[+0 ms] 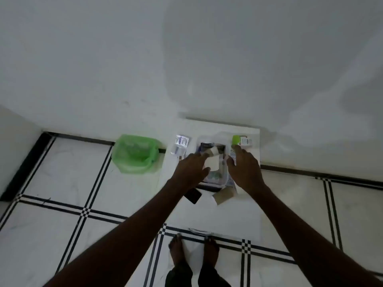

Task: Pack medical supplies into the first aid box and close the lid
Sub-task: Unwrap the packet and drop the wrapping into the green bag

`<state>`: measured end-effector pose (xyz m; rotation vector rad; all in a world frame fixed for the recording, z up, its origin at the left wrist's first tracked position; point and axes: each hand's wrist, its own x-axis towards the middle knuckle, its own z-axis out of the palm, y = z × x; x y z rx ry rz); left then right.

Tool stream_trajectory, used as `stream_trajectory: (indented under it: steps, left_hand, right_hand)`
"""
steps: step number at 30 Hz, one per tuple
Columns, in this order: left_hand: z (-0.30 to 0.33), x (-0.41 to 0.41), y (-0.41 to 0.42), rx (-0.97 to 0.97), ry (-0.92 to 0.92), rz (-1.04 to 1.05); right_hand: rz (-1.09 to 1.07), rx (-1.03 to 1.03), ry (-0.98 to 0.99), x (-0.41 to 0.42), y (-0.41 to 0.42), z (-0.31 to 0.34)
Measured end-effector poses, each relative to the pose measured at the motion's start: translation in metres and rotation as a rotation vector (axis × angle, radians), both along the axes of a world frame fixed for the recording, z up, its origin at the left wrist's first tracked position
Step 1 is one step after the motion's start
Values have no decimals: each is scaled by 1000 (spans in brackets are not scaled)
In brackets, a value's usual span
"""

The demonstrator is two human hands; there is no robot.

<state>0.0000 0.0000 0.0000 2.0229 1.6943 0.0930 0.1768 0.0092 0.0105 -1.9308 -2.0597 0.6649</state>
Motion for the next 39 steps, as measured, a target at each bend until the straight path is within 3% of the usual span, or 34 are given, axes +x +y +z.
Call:
stream_trajectory:
  steps: [9, 15, 19, 24, 32, 39]
  left_hand:
    - [-31, 36, 55, 36, 85, -322]
    - [-47, 36, 67, 46, 143, -463]
    - [-41, 35, 73, 133, 126, -478]
    - [-33, 28, 79, 199, 53, -457]
    - [-14, 11, 90, 208, -72, -274]
    - [23, -40, 81, 94, -450, 251]
  right_hand:
    - [-184, -44, 2, 32, -3, -54]
    - [-262, -106, -109, 40, -4, -74]
    - [-374, -287, -266, 41, -8, -89]
    - [-486, -288, -382, 37, -11, -105]
    - [-596, -47, -208, 40, 5, -76]
    - [-543, 344, 135, 4, 46, 11]
